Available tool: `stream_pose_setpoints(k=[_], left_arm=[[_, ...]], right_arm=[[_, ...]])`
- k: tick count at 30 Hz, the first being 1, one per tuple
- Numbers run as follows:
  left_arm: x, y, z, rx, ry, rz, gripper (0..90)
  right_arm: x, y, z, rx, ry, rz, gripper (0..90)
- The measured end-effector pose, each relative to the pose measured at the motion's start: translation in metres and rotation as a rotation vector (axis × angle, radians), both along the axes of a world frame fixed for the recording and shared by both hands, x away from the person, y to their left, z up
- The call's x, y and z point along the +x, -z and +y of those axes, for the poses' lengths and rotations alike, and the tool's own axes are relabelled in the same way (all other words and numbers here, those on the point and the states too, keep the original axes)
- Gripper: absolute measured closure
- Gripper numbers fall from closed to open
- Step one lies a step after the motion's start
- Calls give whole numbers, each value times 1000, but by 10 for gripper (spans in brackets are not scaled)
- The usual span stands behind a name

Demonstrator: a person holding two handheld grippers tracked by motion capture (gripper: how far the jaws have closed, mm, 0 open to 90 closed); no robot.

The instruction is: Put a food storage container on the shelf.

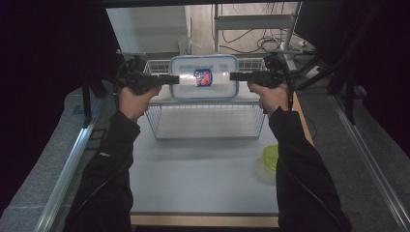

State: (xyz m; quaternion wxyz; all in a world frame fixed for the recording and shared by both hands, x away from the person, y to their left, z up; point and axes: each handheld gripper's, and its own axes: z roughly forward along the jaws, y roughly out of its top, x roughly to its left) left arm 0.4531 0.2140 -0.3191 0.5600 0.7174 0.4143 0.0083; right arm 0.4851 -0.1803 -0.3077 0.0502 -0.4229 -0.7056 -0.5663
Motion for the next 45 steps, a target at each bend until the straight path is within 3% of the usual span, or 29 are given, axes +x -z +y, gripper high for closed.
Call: stream_pose_setpoints(k=[5,9,15,17,20,21,27,30,32,34,35,37,38,39,43,45], left_arm=[[1,1,0,2,-6,-2,451],[2,1,0,0,-9,-4,447],[1,5,-2,33,-32,8,406],[2,9,-4,42,-20,10,456],[5,14,-1,-37,-41,21,413],[6,14,0,-44,-44,25,417],[3,12,0,-12,-52,-3,380],[-7,8,3,20,-64,-44,353],[-19,6,5,57,-62,-93,362],[-31,5,4,100,-62,-144,425],[-31,5,4,100,-62,-144,471],[-49,7,1,155,-76,-198,585],[-49,7,1,155,-76,-198,633],[-58,11,-3,177,-57,-219,714],[-61,19,-16,223,-35,-225,873],[-59,22,-22,246,-32,-221,898]], right_arm=[[0,-2,4,-34,11,-25,500],[0,-1,4,-32,15,-28,499],[1,1,5,-41,29,-38,476],[2,2,5,-38,42,-31,456],[3,3,3,-60,70,-49,517],[4,3,3,-76,72,-52,524],[3,2,5,-109,89,-101,548],[-4,-2,3,-157,98,-151,570],[-13,-6,0,-182,100,-190,599],[-23,-9,-3,-208,95,-235,669],[-31,-10,-5,-233,91,-269,711],[-45,-9,-4,-278,87,-316,815],[-45,-9,-4,-278,87,-316,815],[-57,-4,-3,-314,82,-358,892],[-63,11,8,-326,25,-347,895],[-62,17,15,-332,8,-341,895]])
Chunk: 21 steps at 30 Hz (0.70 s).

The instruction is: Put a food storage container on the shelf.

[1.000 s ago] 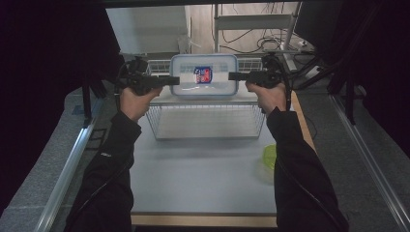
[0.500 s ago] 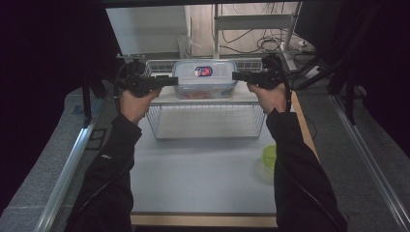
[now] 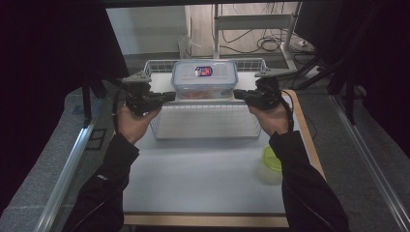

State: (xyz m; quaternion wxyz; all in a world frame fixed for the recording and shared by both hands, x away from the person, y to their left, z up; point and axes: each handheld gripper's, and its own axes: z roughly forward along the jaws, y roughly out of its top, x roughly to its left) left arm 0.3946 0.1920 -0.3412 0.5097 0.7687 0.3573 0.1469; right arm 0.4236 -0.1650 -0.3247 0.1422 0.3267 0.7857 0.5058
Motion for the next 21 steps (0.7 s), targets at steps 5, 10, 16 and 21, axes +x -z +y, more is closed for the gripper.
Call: stream_pose_setpoints(k=[5,10,16,21], left_arm=[[8,6,-9,15,-21,8,898],[15,11,-11,27,-36,16,886],[22,12,-11,23,-56,22,888],[25,10,-12,19,-67,24,889]], right_arm=[[6,5,12,-17,-6,8,895],[14,8,13,-9,4,25,895],[22,11,13,-10,27,31,895],[24,13,14,-5,31,39,895]])
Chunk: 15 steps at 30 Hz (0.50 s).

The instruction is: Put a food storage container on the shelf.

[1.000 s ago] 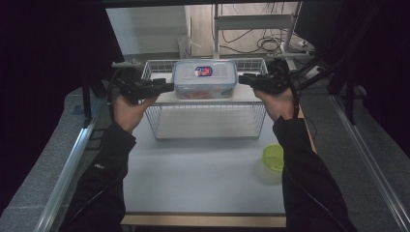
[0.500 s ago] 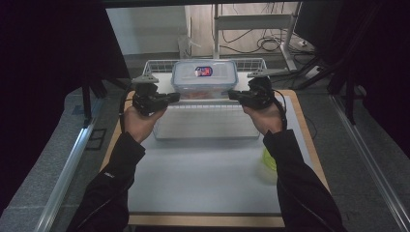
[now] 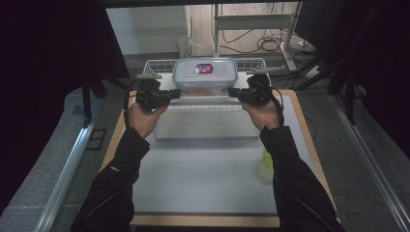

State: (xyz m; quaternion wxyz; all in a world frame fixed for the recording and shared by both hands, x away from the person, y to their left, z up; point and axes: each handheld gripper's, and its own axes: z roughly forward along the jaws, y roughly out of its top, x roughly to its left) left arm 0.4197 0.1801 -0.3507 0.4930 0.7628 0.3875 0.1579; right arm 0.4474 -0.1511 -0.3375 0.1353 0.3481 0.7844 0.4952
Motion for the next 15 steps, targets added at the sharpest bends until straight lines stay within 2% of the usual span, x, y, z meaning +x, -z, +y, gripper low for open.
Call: stream_pose_setpoints(k=[4,8,9,15], left_arm=[[-8,-3,-2,11,12,-18,860],[-15,-3,-1,23,9,-32,741],[-20,-3,-1,38,9,-41,704],[-33,2,3,53,15,-66,537]], right_arm=[[-7,-1,0,-8,-15,-13,894],[-12,0,-2,-4,-21,-14,882],[-15,0,-4,-3,-25,-8,839],[-24,4,-8,-7,-34,-5,730]])
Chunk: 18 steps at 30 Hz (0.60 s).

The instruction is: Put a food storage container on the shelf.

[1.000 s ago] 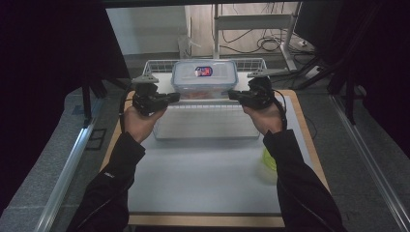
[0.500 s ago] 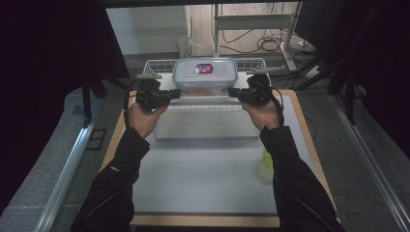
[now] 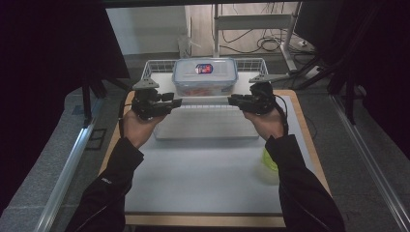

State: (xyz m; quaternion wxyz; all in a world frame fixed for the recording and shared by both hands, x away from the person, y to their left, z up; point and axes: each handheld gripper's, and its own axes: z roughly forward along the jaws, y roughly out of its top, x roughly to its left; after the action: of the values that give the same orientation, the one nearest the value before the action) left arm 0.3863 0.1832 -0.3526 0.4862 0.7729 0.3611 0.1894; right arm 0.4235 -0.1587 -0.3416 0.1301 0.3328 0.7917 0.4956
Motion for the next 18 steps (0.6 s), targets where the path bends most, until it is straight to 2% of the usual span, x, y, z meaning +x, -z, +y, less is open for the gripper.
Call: stream_pose_setpoints(k=[6,7,8,18], left_arm=[[-12,8,3,20,10,-16,392],[-15,10,4,28,11,-18,392],[-20,12,6,35,14,-19,358],[-45,28,12,24,43,-9,215]], right_arm=[[-12,5,1,-40,-23,-13,610],[-12,5,1,-40,-23,-13,610],[-17,7,0,-60,-24,-21,572],[-36,20,-15,-109,-30,-26,402]])
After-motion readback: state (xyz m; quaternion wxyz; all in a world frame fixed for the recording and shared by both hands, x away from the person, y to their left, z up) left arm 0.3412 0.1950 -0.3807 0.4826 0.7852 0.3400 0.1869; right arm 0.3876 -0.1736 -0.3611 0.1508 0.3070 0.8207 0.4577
